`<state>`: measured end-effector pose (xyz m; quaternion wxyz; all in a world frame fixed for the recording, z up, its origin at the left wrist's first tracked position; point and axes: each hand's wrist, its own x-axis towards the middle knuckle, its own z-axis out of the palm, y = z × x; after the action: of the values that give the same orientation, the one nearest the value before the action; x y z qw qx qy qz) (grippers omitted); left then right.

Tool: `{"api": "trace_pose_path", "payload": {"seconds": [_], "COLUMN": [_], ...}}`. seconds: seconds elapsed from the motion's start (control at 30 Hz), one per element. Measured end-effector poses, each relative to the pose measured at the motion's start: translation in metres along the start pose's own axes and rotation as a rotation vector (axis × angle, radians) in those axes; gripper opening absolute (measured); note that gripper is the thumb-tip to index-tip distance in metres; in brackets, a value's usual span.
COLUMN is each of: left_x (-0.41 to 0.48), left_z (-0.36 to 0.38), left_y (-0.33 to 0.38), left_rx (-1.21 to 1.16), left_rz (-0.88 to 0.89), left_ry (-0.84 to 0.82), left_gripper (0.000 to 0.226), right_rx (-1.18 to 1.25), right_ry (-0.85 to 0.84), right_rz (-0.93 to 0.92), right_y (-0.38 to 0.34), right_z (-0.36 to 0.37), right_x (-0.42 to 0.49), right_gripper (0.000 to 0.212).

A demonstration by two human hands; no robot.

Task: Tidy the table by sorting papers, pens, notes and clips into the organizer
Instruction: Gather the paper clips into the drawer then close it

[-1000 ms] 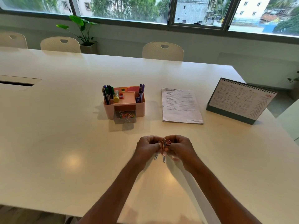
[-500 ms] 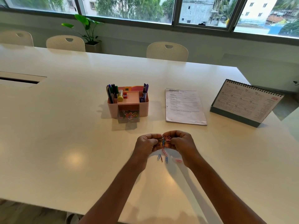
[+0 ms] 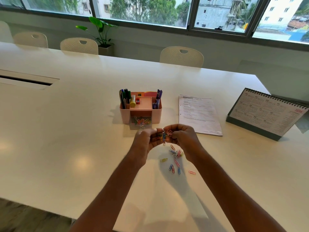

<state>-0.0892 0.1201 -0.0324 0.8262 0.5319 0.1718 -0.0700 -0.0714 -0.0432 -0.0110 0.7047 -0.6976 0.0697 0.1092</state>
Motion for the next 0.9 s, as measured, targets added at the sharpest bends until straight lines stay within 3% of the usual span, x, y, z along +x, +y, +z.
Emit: {"api": "trace_pose_path", "payload": {"seconds": [0.13,0.37,0.67,0.9], "left_x": [0.015,0.033,0.047,0.057], "left_z": [-0.010,-0.020,-0.029,-0.037], "left_y": [0.027,0.070,0.089,0.090], "left_rx": [0.008,0.034,0.066,0.054], "left_rz": [0.057,0.110,0.047,0.003], "left_ry": [0.023,0.100,0.178,0.204], "left_gripper": [0.034,0.030,0.032,0.051], "right_rx": [-0.016,-0.009,-0.092,-0.187], "right_ry": [-0.032,-0.079,-0.032,0.023], "right_rz": [-0.043,-0.034,-0.021,-0.079], "right_y": [-0.022,-0.046,-0.044,-0.037], "right_z": [0.020,0.058,0.081,0.083], "right_x": [0.018,0.053,0.082,0.088], "right_gripper": [0.030,0.033,0.031,0.033]}}
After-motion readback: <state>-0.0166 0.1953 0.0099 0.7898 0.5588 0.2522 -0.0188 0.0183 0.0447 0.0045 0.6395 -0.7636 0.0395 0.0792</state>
